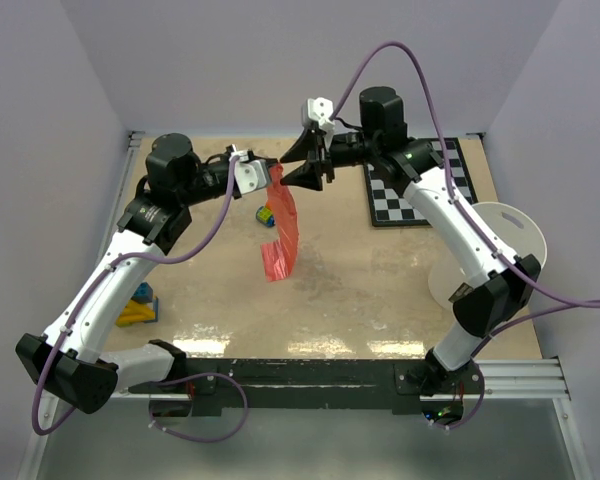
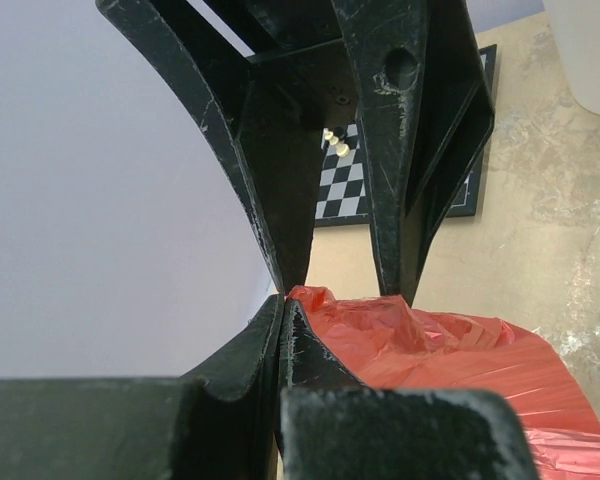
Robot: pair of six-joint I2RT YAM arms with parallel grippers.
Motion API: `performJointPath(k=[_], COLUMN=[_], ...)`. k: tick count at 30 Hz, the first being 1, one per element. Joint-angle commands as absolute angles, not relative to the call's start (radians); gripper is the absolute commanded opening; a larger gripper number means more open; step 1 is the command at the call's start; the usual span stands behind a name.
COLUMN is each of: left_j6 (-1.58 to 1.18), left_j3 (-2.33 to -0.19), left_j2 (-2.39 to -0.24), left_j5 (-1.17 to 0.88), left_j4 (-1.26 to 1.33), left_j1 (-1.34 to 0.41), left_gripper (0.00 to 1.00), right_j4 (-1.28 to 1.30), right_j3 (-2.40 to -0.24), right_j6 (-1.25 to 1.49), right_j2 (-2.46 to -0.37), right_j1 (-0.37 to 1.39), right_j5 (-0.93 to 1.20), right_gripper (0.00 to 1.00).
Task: Put the trash bags into the trash bin
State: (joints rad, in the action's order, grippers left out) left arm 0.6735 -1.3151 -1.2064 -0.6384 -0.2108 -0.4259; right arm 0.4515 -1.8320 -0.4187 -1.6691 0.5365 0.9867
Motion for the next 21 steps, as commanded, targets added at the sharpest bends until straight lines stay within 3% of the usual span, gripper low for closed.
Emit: performJointPath(k=[1, 5, 10, 13, 17, 21], left_j6=[0.653, 0.644, 0.634, 0.635, 0.637, 0.709], left_j3=[-1.315, -1.313, -1.310, -1.308, -1.321, -1.316], left_j2=[-1.181, -1.180, -1.177, -1.172, -1.135, -1.089], left_j5=[-0.629, -0.627, -0.618, -0.598, -0.535, -0.601], left_j4=[-0.155, -0.146, -0.138, -0.143, -0.184, -0.297], left_j1=[-0.423, -0.423, -0.423, -0.422, -0.388, -0.336], left_gripper=[0.00, 0.00, 0.00, 0.00, 0.00, 0.00], right_j4=[0.385, 0.357, 0.311, 0.330, 0.367, 0.374], right_j3=[-1.867, -1.855, -1.852, -1.858, -1.850, -1.845], right_j6=[-0.357, -0.334, -0.298, -0.324, -0.376, -0.394], right_j2=[-1.686, -1.687, -1.687, -1.686, -1.671, -1.658], right_j1=[0.543, 0.545, 0.545, 0.545, 0.543, 0.543], right_j5=[0.983, 0.956, 0.919, 0.913, 0.942, 0.983], right_gripper=[0.46, 0.37, 0.10, 0.00, 0.00, 0.00])
